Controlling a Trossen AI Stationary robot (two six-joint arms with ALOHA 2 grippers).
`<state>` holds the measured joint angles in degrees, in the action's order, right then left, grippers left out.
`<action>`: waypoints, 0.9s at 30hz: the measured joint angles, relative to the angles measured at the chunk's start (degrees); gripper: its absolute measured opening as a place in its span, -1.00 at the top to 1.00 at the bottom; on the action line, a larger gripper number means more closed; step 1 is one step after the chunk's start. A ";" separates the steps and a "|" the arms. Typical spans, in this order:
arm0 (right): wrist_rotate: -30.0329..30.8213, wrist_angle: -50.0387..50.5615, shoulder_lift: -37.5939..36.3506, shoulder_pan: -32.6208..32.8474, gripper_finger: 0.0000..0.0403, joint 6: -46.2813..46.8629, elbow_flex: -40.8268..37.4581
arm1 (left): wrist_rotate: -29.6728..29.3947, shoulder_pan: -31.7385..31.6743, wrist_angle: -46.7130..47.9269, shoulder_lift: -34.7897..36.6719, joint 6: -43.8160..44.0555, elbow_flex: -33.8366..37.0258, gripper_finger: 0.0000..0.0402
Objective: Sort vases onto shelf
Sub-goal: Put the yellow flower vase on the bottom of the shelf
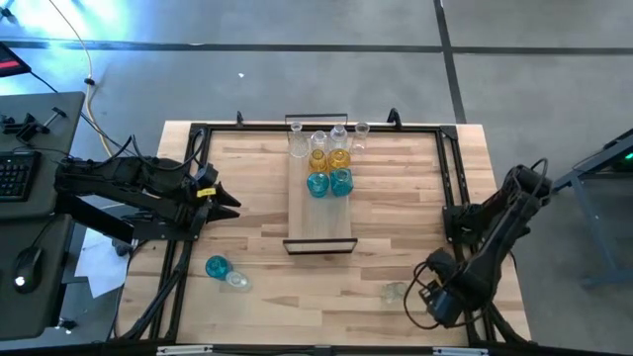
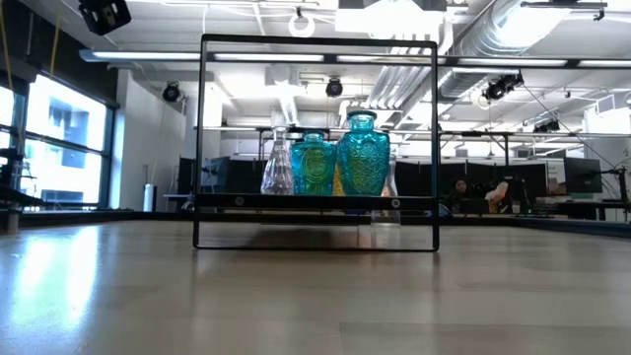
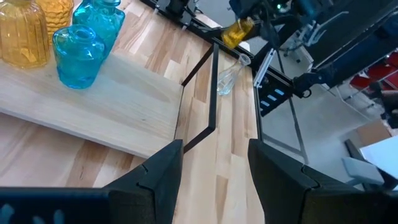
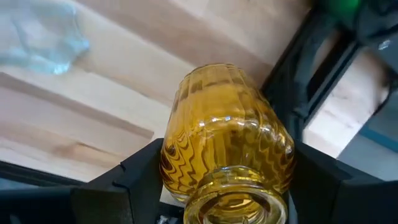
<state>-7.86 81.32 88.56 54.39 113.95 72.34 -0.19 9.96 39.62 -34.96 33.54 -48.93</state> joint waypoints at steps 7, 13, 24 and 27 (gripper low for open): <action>4.99 6.20 -2.13 -4.36 -0.24 -2.82 2.05 | -0.02 0.00 0.02 0.00 -1.22 0.00 0.13; 8.55 8.36 -2.71 -11.04 -0.24 -12.33 2.65 | -0.02 0.01 0.04 0.00 -1.21 0.00 0.13; 16.97 8.70 -2.85 -24.01 -0.24 -29.11 2.59 | -0.02 0.00 0.03 0.00 -1.22 0.00 0.13; 18.46 8.71 -2.85 -27.37 -0.24 -33.27 2.60 | -0.02 0.01 0.03 0.00 -1.22 0.00 0.13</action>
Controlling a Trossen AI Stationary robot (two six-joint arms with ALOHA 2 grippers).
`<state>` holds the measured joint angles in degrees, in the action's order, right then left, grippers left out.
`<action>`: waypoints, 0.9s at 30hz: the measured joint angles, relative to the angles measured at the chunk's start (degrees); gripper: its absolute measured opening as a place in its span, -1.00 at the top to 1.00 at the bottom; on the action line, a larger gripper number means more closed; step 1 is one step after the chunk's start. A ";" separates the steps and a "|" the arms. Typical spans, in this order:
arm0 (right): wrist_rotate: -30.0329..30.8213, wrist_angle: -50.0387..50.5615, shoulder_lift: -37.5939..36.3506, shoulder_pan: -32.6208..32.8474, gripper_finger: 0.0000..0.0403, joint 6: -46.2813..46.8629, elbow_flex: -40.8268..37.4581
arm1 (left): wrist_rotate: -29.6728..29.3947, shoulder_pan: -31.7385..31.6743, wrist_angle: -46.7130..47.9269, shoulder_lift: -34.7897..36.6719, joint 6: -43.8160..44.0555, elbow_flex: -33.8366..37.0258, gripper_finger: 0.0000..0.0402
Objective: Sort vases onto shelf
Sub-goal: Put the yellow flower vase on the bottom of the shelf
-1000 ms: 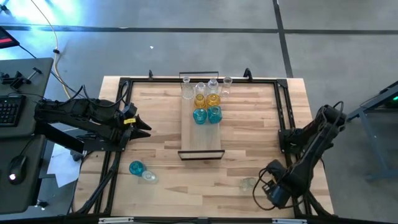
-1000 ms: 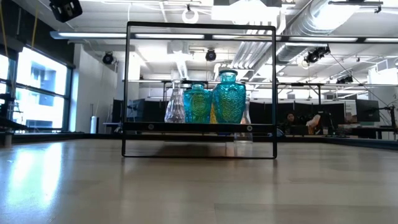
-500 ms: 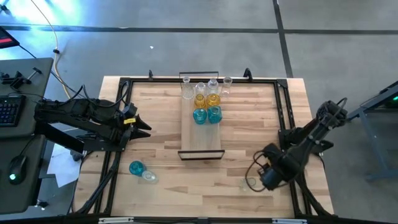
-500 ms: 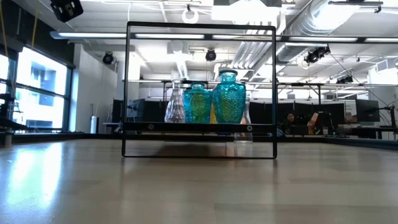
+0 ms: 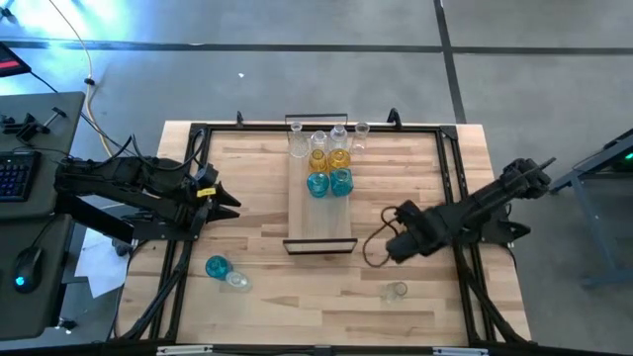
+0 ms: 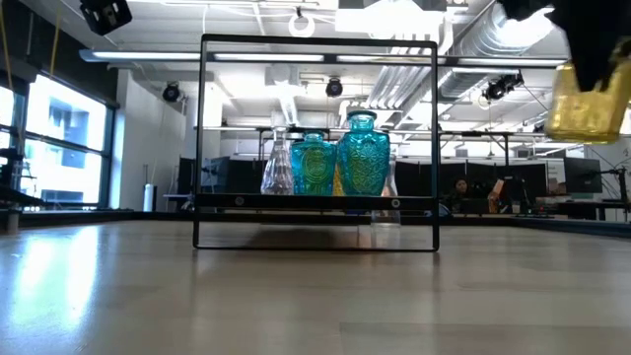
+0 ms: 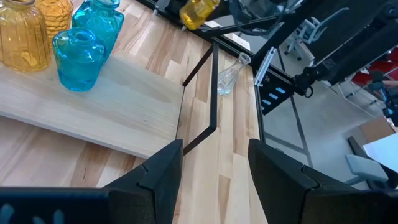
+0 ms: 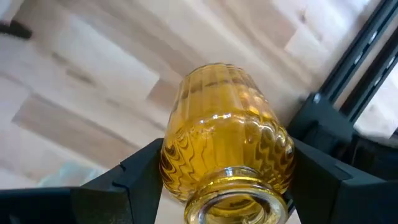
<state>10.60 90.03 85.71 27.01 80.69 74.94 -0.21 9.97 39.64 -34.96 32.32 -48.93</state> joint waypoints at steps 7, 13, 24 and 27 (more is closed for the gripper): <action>4.87 0.01 0.04 -6.59 -0.25 -8.78 3.11 | 0.00 -0.01 0.00 0.00 0.00 0.00 0.13; 6.65 -1.53 0.04 -12.46 -0.25 -17.34 6.87 | -0.02 0.01 0.02 0.00 -1.06 0.00 0.13; 2.64 -14.48 0.23 -22.65 -0.25 -34.57 10.15 | -1.76 -0.01 0.00 0.00 -2.56 0.00 0.13; 0.14 -17.47 0.93 -24.92 -0.25 -38.29 10.18 | -1.97 -0.04 0.00 0.00 -2.52 0.00 0.13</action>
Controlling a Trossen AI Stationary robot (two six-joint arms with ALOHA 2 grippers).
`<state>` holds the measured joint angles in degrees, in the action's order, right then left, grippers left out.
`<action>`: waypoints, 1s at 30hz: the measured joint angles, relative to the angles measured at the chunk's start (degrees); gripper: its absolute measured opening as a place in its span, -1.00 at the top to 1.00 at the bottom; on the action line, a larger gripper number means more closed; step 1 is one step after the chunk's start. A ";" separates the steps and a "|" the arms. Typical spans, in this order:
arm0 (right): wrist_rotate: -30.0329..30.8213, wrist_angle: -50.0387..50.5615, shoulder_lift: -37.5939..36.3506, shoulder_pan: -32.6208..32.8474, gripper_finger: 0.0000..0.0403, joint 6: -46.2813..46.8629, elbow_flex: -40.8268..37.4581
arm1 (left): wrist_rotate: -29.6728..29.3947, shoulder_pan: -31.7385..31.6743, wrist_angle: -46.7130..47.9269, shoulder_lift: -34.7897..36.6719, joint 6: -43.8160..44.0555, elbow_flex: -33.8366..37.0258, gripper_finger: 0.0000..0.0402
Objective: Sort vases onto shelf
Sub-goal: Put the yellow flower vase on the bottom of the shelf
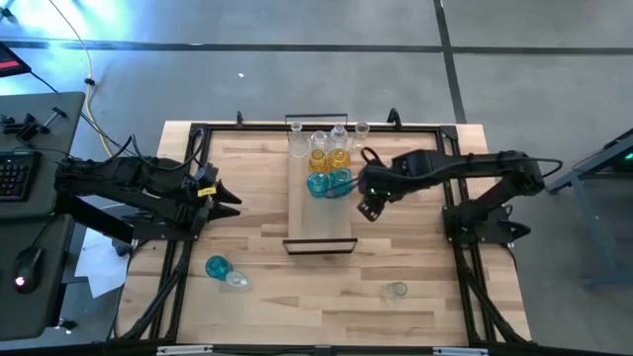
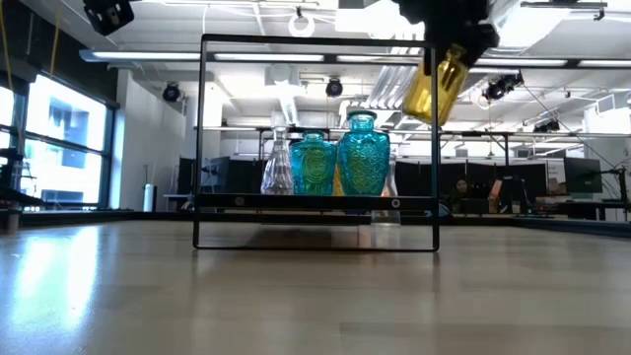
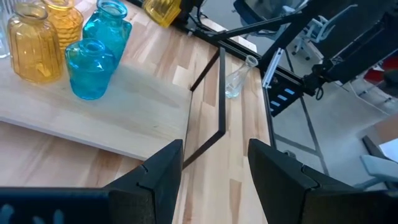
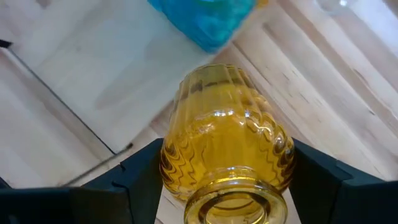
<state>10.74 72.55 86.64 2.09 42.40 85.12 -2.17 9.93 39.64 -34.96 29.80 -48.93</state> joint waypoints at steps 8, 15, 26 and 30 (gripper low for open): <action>-7.31 -7.58 2.09 -2.12 -0.25 -5.36 0.00 | -0.08 0.00 0.00 0.00 0.56 0.00 0.13; -10.73 -10.78 3.03 -2.49 -0.25 -7.63 0.00 | -2.42 0.00 0.00 0.00 0.43 0.00 0.13; -15.20 -14.03 9.73 -4.40 -0.25 -14.10 2.69 | -6.99 -0.07 -0.23 -1.52 0.00 -0.03 0.13; -15.24 -10.81 13.84 -5.25 -0.25 -18.40 8.42 | -6.99 -0.06 -0.20 -2.18 0.02 -0.04 0.13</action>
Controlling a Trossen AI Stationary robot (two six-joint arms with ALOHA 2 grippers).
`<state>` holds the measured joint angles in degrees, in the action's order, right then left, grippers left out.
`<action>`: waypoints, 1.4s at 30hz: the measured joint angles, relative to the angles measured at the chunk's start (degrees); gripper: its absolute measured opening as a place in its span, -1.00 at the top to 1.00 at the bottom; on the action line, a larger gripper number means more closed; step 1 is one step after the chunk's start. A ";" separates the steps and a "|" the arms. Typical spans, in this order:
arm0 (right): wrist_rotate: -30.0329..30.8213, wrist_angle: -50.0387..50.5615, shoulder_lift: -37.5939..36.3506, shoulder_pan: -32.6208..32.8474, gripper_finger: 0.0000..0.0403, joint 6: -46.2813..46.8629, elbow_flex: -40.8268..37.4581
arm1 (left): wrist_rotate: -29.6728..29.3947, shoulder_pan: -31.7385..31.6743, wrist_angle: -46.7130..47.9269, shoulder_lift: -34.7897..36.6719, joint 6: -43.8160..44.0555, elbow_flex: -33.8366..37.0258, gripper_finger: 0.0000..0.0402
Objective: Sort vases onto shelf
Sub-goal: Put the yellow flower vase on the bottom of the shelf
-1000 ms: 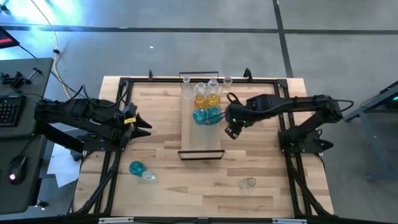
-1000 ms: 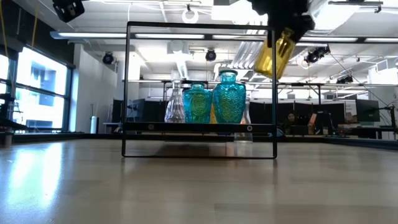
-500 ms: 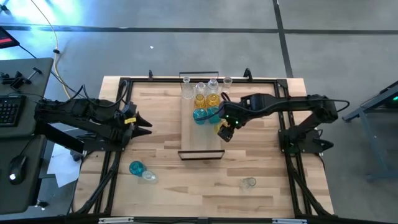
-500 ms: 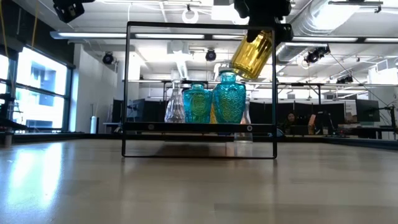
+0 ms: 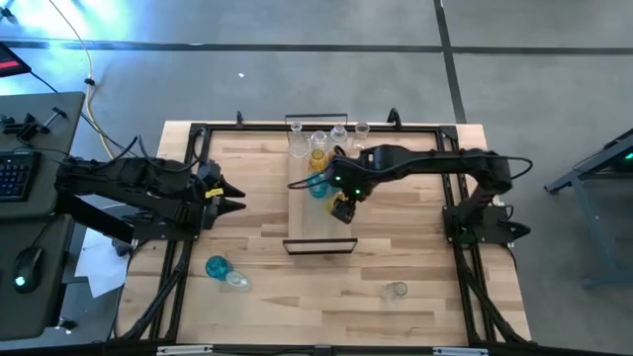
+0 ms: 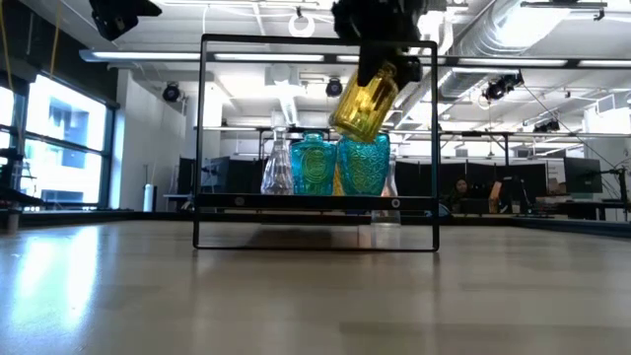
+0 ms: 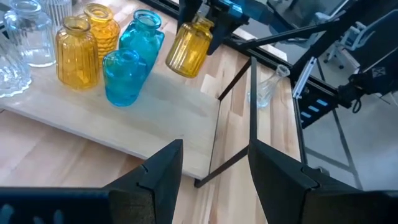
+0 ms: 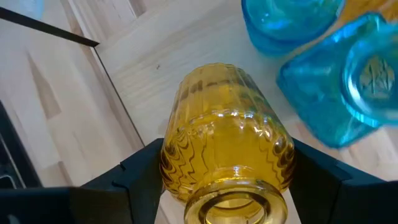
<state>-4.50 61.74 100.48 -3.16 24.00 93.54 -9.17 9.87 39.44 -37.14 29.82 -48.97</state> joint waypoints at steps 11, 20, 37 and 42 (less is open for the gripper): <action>-3.17 9.13 12.79 -0.64 -0.25 -9.20 15.69 | -0.31 0.00 -0.11 -0.99 -1.46 0.00 0.13; -3.93 13.40 19.66 -0.28 -0.25 -12.52 24.17 | -0.61 -0.02 -0.07 -1.23 -1.61 0.00 0.13; -3.69 17.80 23.46 1.50 -0.25 -14.84 25.26 | -0.63 -2.17 -0.06 -1.21 -3.08 0.00 0.13; -2.97 19.34 23.46 1.40 -0.25 -14.69 25.26 | -0.63 -2.17 -0.08 -1.21 -3.07 0.00 0.13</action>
<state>-7.47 81.08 123.94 -1.76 9.31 118.80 -9.80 7.70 39.35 -38.35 26.75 -48.97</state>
